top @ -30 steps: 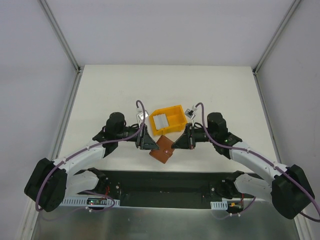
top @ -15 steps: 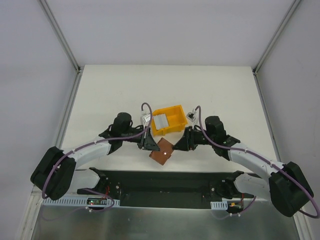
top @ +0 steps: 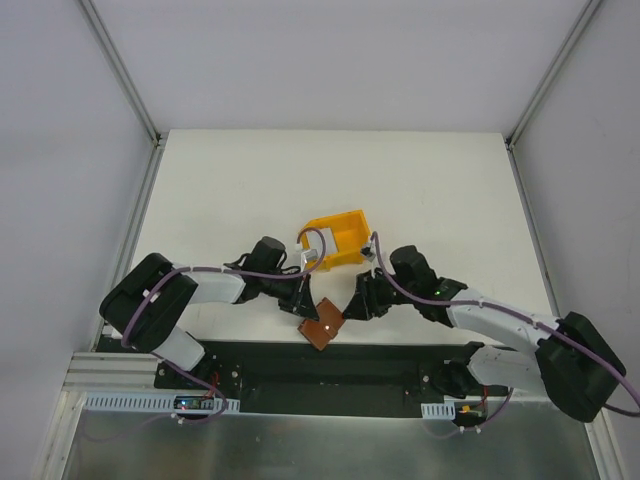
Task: Put the credit cards into the card holder
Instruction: Open the card holder at the center of the board.
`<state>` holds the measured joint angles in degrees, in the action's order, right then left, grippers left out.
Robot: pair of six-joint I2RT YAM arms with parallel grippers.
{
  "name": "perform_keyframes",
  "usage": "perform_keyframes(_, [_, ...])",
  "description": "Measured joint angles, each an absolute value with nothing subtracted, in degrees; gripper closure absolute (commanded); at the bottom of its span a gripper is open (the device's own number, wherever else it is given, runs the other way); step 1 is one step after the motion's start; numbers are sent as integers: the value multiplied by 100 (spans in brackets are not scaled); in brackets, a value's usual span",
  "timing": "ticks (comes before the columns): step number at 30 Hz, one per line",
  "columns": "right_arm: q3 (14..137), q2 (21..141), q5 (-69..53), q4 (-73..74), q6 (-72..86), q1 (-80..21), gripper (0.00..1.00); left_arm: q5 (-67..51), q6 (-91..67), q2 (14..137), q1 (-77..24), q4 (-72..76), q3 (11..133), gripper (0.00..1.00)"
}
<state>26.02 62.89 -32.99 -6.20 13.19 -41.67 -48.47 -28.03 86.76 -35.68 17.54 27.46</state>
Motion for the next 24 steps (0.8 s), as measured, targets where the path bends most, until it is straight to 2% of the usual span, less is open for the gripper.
perform_keyframes(6, [2609, 7264, -3030, -987, 1461, -4665, 59, -4646, -2788, 8877, -3680, 1774, 2893, 100])
perform_keyframes(15, [2613, 8117, -3057, -1761, 1605, -4724, 60, -4525, -2792, 8884, -3682, 1774, 2895, 100])
perform_keyframes(24, [2821, 8578, -3288, -2209, 1653, -4772, 68, -4425, -2928, 8884, -3682, 1872, 2847, 100])
